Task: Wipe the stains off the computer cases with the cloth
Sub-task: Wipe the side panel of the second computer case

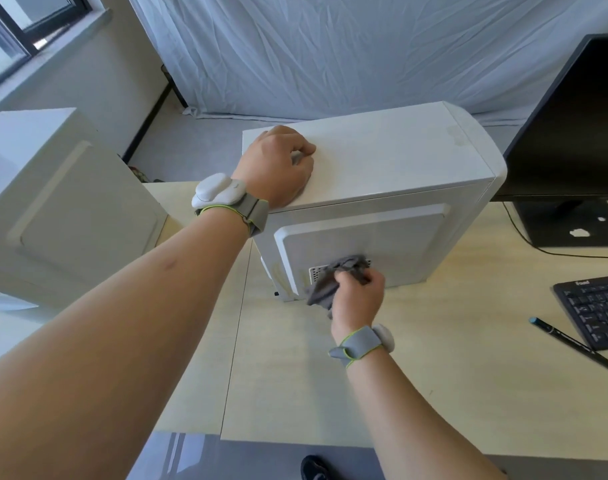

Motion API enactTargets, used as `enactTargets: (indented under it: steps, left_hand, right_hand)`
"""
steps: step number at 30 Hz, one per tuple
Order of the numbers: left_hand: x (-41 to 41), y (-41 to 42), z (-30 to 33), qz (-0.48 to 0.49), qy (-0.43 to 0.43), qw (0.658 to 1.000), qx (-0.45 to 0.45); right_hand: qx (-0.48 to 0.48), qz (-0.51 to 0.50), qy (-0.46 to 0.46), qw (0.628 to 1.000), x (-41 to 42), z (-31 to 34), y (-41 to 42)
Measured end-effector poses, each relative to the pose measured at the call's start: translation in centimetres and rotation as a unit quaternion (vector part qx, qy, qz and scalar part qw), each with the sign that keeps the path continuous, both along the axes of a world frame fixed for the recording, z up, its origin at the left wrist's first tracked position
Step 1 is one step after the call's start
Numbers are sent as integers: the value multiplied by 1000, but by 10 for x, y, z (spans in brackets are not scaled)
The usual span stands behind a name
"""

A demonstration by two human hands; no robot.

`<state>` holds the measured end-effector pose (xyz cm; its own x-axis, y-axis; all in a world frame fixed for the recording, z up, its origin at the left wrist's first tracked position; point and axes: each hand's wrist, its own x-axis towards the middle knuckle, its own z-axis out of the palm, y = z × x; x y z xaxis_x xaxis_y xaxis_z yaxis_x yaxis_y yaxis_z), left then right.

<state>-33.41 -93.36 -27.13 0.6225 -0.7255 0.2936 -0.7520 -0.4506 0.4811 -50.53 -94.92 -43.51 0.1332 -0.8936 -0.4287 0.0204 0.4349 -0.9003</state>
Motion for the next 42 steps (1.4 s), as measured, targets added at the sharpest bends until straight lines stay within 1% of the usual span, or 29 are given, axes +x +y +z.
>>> enactTargets:
  steps: [2,3,4,5,7,8,10,12,14,17,18,20,22,24,27,30,32,35,36,38,40,41,42]
  left_hand:
    - [2,0,1,2,-6,1000,-1]
    - [2,1,1,3,-7,1000,2]
    - [1,1,1,1,-13,1000,8]
    - [1,0,1,-2,-22,1000,17]
    - [-1,0,1,-6,-40,999,32]
    - [-1,0,1,-6,-46,998,40]
    - [-1,0,2,-8,-49,998,49]
    - [-1,1,2,-11,-48,997,52]
    - [-1,1,2,-9,-44,998,49]
    - [-1,2,3,-3,-38,998,42]
    - [-1,1,3,-4,-36,998,42]
    - [-2,1,3,-4,-34,999,41]
    - [-1,0,4,-4,-33,998,44]
    - [-1,0,4,-4,-29,999,40]
    - [-1,2,3,-3,-23,999,39]
    - [-1,2,5,-2,-15,999,32]
    - [-2,1,5,-1,-10,1000,26]
    - [-1,1,5,-1,-10,1000,28]
    - [-1,1,5,-2,-11,999,31]
    - [0,1,6,-3,-19,999,39]
    - [-2,1,6,-4,-26,998,48]
    - [-2,1,6,-5,-28,998,51]
    - [-2,1,7,-6,-30,998,55]
  right_hand:
    - [-13,-101,-1,995,-5,4,-28]
    - [-18,-122,1,992,-3,6,-36]
    - [-16,-123,-3,992,2,10,-38]
    - [-8,-106,-2,994,10,14,-32]
    - [9,-42,7,999,27,14,-5]
    - [18,-6,-4,1000,33,11,12]
    - [24,63,-4,998,36,5,38]
    - [49,98,3,994,31,-5,44]
    - [116,99,3,988,18,-20,37]
    - [229,104,22,967,6,-57,15]
    - [262,114,9,958,6,-66,10]
    - [292,108,-51,949,18,-90,1]
    - [307,114,-103,939,20,-58,8]
    - [315,138,-174,923,14,-23,12]
    - [316,155,-254,901,3,2,8]
    - [299,119,-298,899,-7,19,-9]
    - [289,89,-308,902,-19,12,-25]
    - [271,-3,-316,909,-32,-9,-42]
    - [258,-27,-305,916,-32,-13,-44]
    - [241,-35,-226,943,-23,-19,-44]
    - [232,17,-106,967,-6,-15,-34]
    - [227,59,-47,971,5,-12,-26]
    - [225,104,-11,969,17,-15,-15]
